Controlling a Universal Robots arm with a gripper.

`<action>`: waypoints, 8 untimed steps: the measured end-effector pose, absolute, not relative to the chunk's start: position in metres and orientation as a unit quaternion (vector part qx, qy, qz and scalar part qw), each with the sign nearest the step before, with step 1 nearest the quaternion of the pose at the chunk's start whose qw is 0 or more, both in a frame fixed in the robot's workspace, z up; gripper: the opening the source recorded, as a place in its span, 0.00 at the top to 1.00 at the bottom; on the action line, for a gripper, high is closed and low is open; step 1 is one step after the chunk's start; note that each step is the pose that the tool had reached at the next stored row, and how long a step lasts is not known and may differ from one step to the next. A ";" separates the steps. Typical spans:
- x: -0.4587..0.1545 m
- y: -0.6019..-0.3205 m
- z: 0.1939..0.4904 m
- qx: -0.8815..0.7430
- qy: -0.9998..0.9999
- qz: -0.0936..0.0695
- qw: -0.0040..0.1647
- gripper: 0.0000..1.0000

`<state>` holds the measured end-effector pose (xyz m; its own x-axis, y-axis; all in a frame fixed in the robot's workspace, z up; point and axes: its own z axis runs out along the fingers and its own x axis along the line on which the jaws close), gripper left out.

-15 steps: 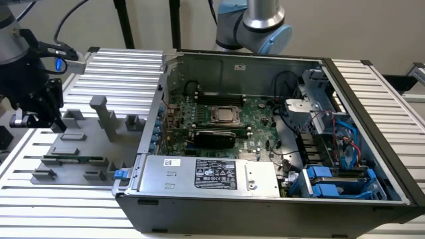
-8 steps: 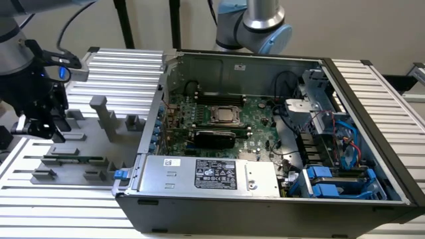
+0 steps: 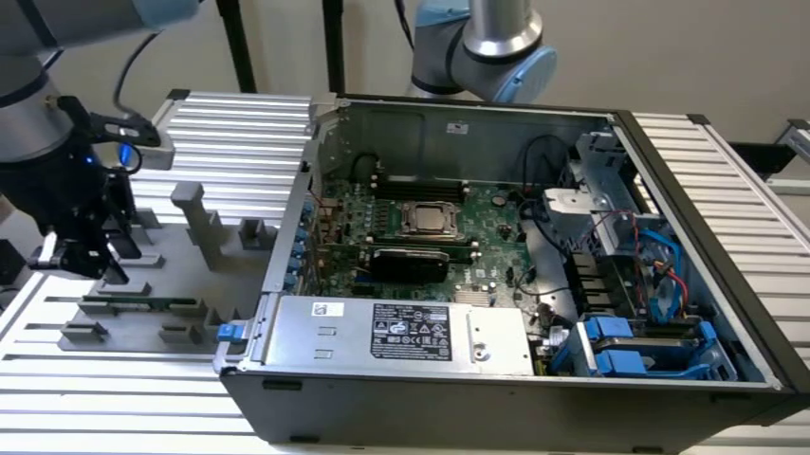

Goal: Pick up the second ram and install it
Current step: 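Pick up the second ram and move it above second insertion slot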

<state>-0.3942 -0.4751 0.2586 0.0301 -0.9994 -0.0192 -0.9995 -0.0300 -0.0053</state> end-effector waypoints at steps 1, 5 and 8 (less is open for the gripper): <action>-0.394 -0.476 0.257 -0.718 0.696 0.005 0.009 0.58; -0.393 -0.477 0.249 -0.718 0.696 0.005 0.009 0.58; -0.393 -0.479 0.244 -0.718 0.696 0.005 0.009 0.58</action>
<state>-0.3927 -0.4786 0.2441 0.0301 -0.9994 -0.0192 -0.9995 -0.0300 -0.0053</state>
